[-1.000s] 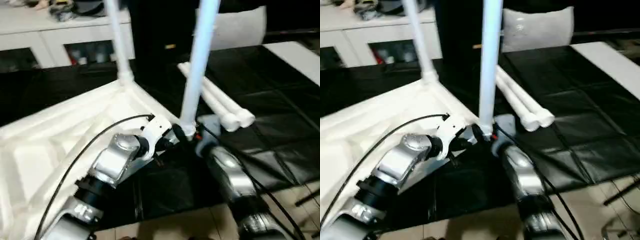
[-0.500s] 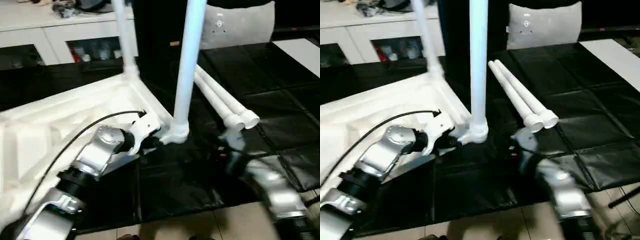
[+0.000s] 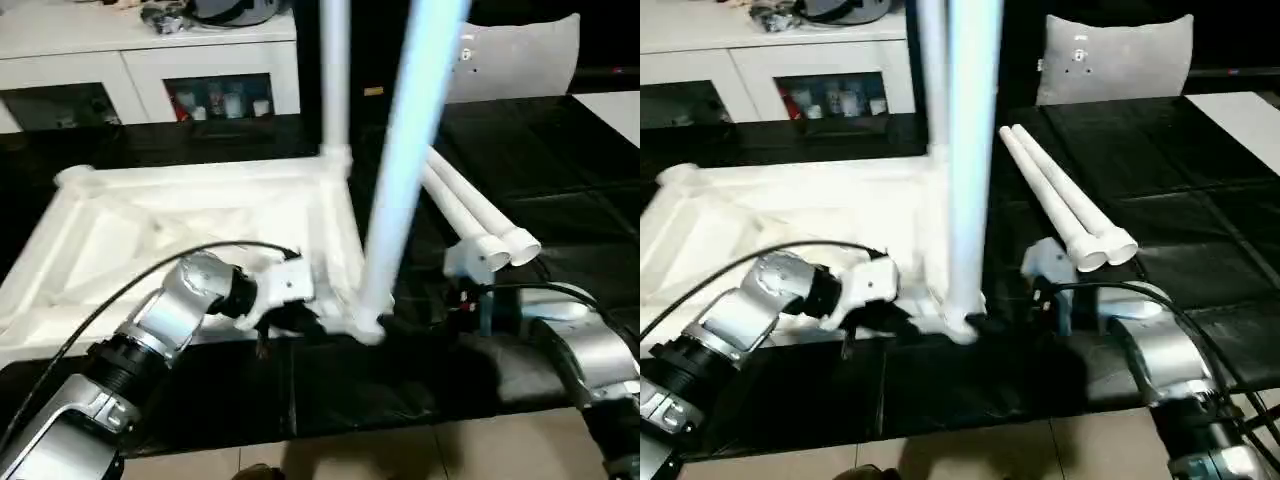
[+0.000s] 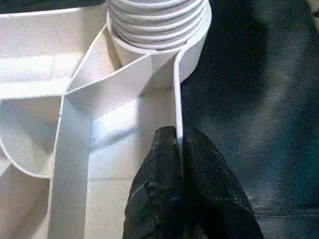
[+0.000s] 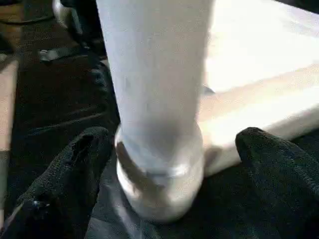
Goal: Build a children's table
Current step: Rotate leg to tighten
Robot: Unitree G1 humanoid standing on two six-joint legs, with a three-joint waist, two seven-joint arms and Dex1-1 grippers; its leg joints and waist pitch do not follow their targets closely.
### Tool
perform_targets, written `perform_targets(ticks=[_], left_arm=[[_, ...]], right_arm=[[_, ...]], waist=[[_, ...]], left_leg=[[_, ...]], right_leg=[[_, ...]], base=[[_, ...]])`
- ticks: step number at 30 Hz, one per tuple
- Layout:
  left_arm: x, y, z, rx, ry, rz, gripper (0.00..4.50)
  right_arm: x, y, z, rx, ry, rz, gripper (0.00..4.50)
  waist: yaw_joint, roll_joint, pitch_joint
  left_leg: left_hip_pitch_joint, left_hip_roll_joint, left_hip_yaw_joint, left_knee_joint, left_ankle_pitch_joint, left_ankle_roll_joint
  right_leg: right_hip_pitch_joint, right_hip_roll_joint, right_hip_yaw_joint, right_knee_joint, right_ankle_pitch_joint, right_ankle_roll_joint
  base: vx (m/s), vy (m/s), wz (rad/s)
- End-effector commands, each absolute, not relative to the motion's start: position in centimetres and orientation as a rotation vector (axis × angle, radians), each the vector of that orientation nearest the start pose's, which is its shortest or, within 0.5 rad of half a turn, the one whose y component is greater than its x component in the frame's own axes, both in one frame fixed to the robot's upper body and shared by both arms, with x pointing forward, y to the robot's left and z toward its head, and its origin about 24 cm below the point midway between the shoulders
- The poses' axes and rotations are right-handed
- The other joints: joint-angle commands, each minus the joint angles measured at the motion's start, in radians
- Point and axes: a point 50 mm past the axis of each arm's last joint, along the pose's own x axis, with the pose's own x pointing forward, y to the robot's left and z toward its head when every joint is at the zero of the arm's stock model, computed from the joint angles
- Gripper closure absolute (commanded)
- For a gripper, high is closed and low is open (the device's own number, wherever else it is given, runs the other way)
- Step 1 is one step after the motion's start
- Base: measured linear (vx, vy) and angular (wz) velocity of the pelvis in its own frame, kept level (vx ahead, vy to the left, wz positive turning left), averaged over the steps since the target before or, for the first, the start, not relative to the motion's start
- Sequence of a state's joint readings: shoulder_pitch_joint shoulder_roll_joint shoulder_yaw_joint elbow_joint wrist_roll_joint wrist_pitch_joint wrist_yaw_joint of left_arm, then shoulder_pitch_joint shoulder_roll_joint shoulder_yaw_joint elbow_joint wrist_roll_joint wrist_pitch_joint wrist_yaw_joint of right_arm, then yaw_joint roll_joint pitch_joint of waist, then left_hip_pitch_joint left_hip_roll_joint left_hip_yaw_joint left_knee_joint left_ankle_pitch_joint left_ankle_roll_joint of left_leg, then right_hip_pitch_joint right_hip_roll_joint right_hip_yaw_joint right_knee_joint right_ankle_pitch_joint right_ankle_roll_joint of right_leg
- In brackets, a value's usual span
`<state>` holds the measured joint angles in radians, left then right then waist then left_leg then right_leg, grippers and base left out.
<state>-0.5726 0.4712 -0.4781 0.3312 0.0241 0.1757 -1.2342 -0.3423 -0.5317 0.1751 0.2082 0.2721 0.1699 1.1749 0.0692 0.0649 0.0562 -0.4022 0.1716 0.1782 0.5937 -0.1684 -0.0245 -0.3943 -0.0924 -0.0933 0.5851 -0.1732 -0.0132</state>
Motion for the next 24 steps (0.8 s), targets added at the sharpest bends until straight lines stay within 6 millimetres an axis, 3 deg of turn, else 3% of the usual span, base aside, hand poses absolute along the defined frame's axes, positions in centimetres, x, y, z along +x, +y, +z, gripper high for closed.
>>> perform_targets(ticks=[1, 2, 4, 7, 16, 20, 23, 24], left_arm=[[29.2, 11.0, 6.7, 0.679, 0.449, -1.561, 4.50], [29.2, 10.9, 6.7, 0.699, 0.445, -1.577, 4.50], [29.1, 10.9, 6.6, 0.712, 0.442, -1.589, 4.50], [29.1, 10.8, 6.7, 0.721, 0.438, -1.597, 4.50], [29.3, 10.8, 6.7, 0.713, 0.441, -1.596, 4.50], [29.3, 10.8, 6.7, 0.704, 0.441, -1.595, 4.50], [29.3, 10.9, 6.7, 0.700, 0.441, -1.598, 4.50], [29.3, 10.9, 6.7, 0.697, 0.442, -1.600, 4.50]], right_arm=[[28.2, -17.0, 7.9, -0.242, 0.264, 1.297, 0.03], [28.4, -16.6, 7.9, -0.250, 0.275, 1.325, 0.03], [28.5, -16.4, 7.8, -0.254, 0.286, 1.348, 0.03], [28.6, -16.1, 7.6, -0.258, 0.304, 1.384, 0.36], [28.2, -16.1, 7.0, -0.287, 0.358, 1.446, 1.18], [28.2, -16.1, 6.7, -0.283, 0.364, 1.437, 1.60], [28.3, -16.0, 6.6, -0.276, 0.364, 1.431, 1.66], [28.3, -15.9, 6.6, -0.274, 0.366, 1.433, 1.71]], waist=[[-0.005, -0.013, -0.075], [-0.005, -0.018, -0.074], [-0.006, -0.018, -0.070], [-0.005, -0.018, -0.069], [-0.006, -0.023, -0.075], [-0.004, -0.022, -0.077], [-0.004, -0.023, -0.076], [-0.003, -0.016, -0.076]], left_leg=[[0.028, 0.063, -0.017, -0.065, -0.199, 0.088], [0.029, 0.064, -0.017, -0.066, -0.206, 0.085], [0.030, 0.063, -0.018, -0.066, -0.247, 0.063], [0.033, 0.064, -0.019, -0.067, -0.271, 0.047], [0.028, 0.062, -0.018, -0.062, -0.220, 0.064], [0.028, 0.062, -0.017, -0.060, -0.210, 0.069], [0.028, 0.062, -0.017, -0.060, -0.218, 0.067], [0.029, 0.062, -0.018, -0.060, -0.222, 0.065]], right_leg=[[0.049, -0.065, 0.051, -0.053, -0.161, -0.244], [0.047, -0.065, 0.052, -0.054, -0.177, -0.240], [0.043, -0.066, 0.054, -0.060, -0.255, -0.224], [0.040, -0.066, 0.055, -0.062, -0.297, -0.211], [0.043, -0.064, 0.054, -0.053, -0.222, -0.223], [0.044, -0.063, 0.053, -0.051, -0.206, -0.231], [0.044, -0.064, 0.053, -0.052, -0.221, -0.228], [0.044, -0.064, 0.053, -0.052, -0.225, -0.227]], base=[[0.000, 0.000, 0.00], [0.000, 0.000, 0.00], [0.000, 0.000, 0.00], [0.000, 0.000, 0.00], [0.000, 0.000, 0.00], [0.000, 0.000, 0.00], [0.000, 0.000, 0.00], [0.000, 0.000, 0.00]])
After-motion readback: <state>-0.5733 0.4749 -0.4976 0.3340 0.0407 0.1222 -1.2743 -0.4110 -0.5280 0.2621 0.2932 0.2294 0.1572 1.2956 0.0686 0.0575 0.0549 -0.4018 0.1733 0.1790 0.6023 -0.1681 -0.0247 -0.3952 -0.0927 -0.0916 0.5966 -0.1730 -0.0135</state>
